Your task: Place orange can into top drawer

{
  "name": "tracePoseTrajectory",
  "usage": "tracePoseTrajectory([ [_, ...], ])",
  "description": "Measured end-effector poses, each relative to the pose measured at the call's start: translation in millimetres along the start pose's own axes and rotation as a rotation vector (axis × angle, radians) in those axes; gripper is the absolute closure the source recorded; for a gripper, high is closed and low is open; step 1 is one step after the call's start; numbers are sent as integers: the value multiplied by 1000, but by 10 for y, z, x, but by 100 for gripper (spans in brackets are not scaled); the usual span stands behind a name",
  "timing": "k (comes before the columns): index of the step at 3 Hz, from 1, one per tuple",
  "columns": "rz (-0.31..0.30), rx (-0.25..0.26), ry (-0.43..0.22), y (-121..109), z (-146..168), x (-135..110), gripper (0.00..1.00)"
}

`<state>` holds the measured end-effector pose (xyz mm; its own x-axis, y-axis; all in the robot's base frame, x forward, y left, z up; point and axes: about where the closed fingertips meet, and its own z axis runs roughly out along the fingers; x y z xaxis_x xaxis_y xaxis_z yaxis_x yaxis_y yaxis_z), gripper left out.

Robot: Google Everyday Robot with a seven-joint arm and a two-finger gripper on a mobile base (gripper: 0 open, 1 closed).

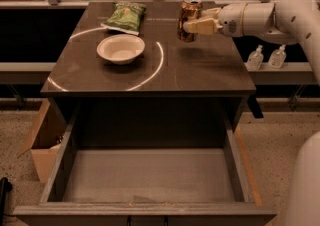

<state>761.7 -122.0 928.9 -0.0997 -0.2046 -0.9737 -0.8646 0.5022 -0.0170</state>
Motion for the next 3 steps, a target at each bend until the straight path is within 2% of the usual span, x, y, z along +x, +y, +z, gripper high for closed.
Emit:
tracePoseTrajectory([
  [1, 25, -89, -29, 317, -150, -5, 100],
  [2, 27, -96, -30, 336, -155, 3, 100],
  [3, -30, -161, -12, 723, -333, -119, 100],
])
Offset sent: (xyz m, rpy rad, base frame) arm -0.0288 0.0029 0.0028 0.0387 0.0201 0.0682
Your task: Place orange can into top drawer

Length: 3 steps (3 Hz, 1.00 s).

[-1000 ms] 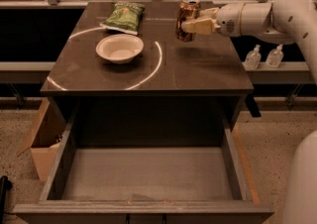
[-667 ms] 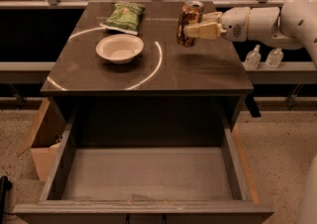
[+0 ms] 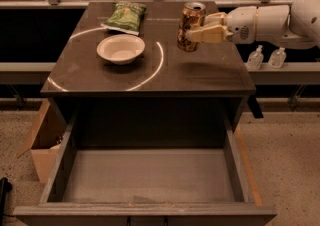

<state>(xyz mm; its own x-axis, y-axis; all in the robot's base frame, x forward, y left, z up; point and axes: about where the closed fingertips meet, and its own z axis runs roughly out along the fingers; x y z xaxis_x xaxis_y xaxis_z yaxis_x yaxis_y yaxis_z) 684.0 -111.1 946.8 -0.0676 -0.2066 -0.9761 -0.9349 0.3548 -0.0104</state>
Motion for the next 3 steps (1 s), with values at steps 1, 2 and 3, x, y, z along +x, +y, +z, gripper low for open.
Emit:
tracePoseTrajectory([
  [1, -50, -34, -14, 428, -102, 13, 100],
  [2, -61, -48, -37, 841, -72, 100, 100],
  [3, -26, -52, -66, 1227, 27, 316, 100],
])
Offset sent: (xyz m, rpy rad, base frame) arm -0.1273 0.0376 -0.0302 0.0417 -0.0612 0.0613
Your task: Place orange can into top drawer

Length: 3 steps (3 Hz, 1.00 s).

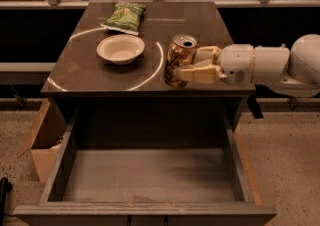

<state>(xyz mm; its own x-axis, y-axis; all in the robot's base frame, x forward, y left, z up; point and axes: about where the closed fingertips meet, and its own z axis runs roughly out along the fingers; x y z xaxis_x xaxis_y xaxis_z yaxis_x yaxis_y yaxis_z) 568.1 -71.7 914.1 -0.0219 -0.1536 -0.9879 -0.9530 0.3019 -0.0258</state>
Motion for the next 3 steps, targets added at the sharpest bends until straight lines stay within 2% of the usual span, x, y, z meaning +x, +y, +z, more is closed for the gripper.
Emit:
tracePoseTrajectory([
  [1, 67, -9, 18, 431, 44, 225, 100],
  [2, 65, -8, 17, 424, 45, 213, 100],
  [3, 109, -3, -3, 637, 53, 179, 100],
])
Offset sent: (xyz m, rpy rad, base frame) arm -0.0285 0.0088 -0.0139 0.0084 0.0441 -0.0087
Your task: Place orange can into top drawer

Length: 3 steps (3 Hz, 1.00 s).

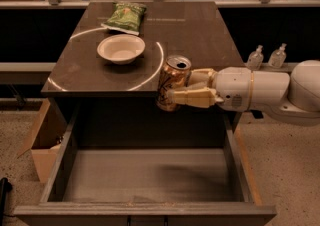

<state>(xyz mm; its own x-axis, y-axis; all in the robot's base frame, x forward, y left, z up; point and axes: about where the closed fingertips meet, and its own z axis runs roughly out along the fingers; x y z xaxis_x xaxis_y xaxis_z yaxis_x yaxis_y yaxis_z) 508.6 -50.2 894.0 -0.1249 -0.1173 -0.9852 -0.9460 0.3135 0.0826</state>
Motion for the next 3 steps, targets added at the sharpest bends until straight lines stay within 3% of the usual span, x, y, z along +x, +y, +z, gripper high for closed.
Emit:
tracePoseTrajectory([
  [1, 68, 12, -39, 372, 1, 17, 100],
  [2, 87, 5, -31, 621, 140, 245, 100],
  [3, 46, -10, 26, 757, 404, 577, 100],
])
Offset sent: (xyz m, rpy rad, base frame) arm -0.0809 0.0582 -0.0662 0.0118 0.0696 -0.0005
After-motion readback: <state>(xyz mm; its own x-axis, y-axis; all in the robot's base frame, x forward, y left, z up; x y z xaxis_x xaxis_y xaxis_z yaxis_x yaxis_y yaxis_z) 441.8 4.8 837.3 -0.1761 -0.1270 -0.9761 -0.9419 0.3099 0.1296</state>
